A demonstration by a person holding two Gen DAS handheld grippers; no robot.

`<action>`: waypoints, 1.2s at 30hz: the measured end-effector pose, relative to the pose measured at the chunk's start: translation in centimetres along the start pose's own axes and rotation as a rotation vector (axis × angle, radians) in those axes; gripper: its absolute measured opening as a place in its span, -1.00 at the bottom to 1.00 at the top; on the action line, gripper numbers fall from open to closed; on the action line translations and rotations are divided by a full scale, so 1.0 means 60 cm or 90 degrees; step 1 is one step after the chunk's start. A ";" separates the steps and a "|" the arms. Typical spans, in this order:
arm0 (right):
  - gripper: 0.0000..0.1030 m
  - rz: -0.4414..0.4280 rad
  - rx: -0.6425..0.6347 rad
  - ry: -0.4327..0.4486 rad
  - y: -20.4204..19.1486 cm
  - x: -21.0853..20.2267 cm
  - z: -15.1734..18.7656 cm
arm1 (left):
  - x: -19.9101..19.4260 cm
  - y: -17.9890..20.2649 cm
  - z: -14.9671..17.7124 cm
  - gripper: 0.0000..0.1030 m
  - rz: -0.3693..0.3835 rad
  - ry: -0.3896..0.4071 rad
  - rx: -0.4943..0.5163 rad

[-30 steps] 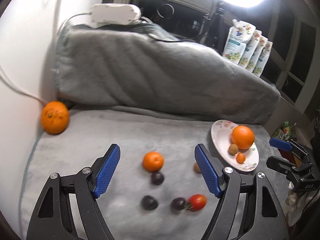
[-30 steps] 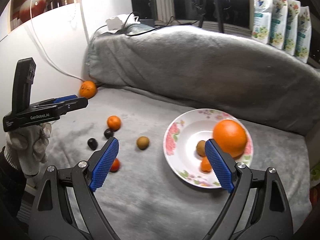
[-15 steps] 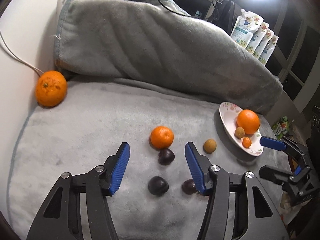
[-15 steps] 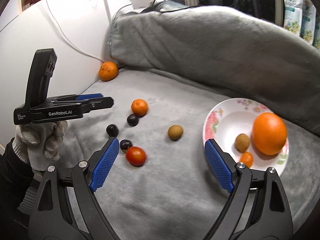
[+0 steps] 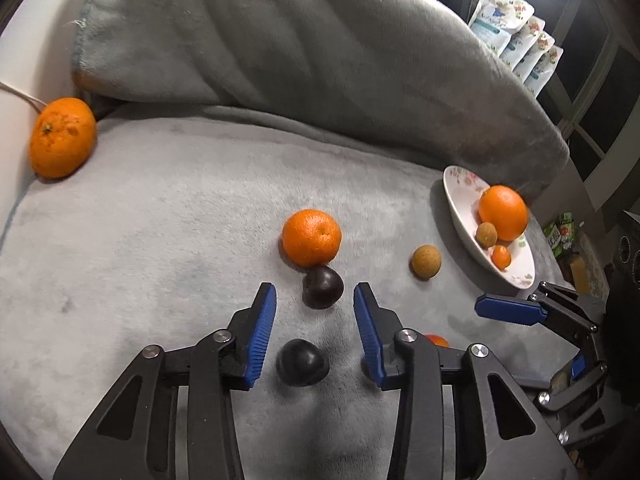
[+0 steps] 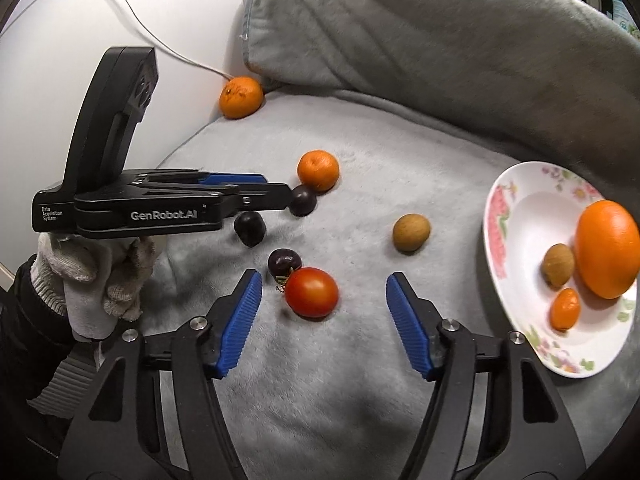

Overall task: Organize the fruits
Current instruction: 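Close the right tool on the red tomato while the left tool grasps a dark plum, then carry the red tomato toward the plate with the right tool while the left tool holds the plum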

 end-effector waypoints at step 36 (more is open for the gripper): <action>-0.29 -0.038 0.011 -0.042 -0.002 0.049 -0.008 | 0.033 0.013 -0.010 -0.61 -0.030 -0.025 0.036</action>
Point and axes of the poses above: each gripper's, at about its wrist camera, not at the fingertips, and x roughly the way its jaws point, y to its right, z to its underside, the point moved 3 cm from there along x, roughly the way its jaws point, and after that the axes turned 9 degrees about -y, right-handed, at the moved point
